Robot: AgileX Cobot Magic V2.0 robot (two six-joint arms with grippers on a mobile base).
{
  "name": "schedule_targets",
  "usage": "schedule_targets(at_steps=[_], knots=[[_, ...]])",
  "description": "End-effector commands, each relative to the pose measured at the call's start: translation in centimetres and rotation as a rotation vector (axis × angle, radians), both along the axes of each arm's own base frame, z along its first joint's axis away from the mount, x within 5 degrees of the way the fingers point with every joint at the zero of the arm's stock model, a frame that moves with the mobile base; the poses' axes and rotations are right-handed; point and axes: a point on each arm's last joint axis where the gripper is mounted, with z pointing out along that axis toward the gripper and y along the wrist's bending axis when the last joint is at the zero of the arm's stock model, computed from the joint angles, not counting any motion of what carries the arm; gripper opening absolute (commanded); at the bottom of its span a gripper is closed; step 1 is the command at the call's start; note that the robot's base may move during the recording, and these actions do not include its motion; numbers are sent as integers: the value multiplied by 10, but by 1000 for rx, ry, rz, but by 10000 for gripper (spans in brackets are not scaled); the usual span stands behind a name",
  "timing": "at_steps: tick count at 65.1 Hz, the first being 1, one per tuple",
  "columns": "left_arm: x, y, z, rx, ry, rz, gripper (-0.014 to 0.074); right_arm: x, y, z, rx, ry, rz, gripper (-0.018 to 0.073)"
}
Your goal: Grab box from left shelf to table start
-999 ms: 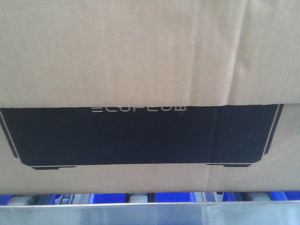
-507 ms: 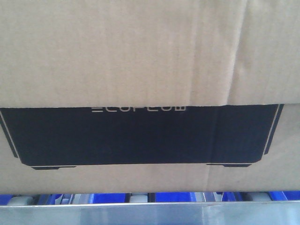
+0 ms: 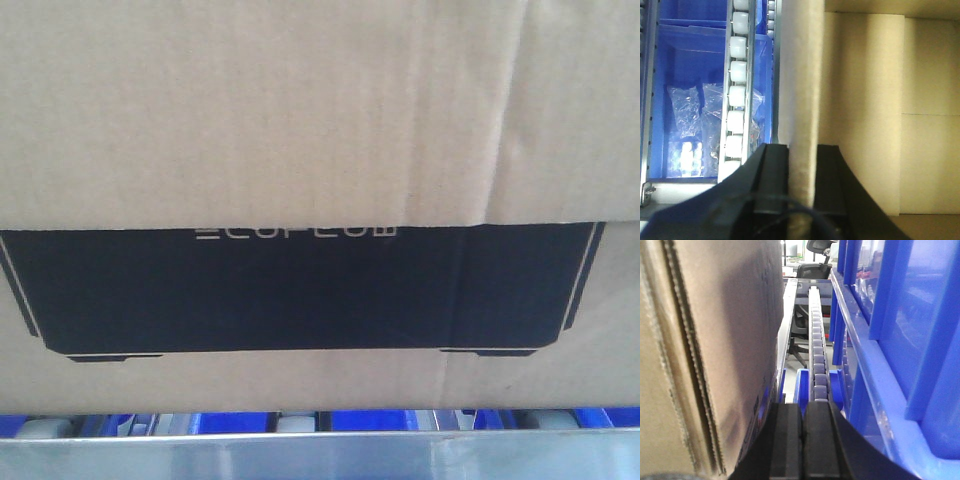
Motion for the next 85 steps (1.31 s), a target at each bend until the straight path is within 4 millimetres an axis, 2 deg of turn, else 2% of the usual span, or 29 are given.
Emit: schedule_targets(at_steps=[1, 12, 24, 36, 51, 72, 85], knots=[[-2, -1, 16, -42, -87, -6, -102, -3, 0, 16, -9, -121, -2, 48], [-2, -1, 16, -42, -87, -6, -102, -6, 0, 27, -9, -84, -2, 48], [-2, -1, 16, -42, -87, -6, -102, -14, 0, 50, -11, -20, -1, 48], [-2, -1, 16, -42, -87, -6, -102, -31, 0, 98, -6, 28, 2, 48], [-2, -1, 16, -43, -88, -6, -102, -45, 1, 149, 20, -30, 18, 48], [-2, -1, 16, -43, -88, -6, -102, -31, 1, 189, 20, -3, 19, 48], [-2, -1, 16, -43, -88, -6, -102, -7, 2, 200, 18, 155, 22, 48]])
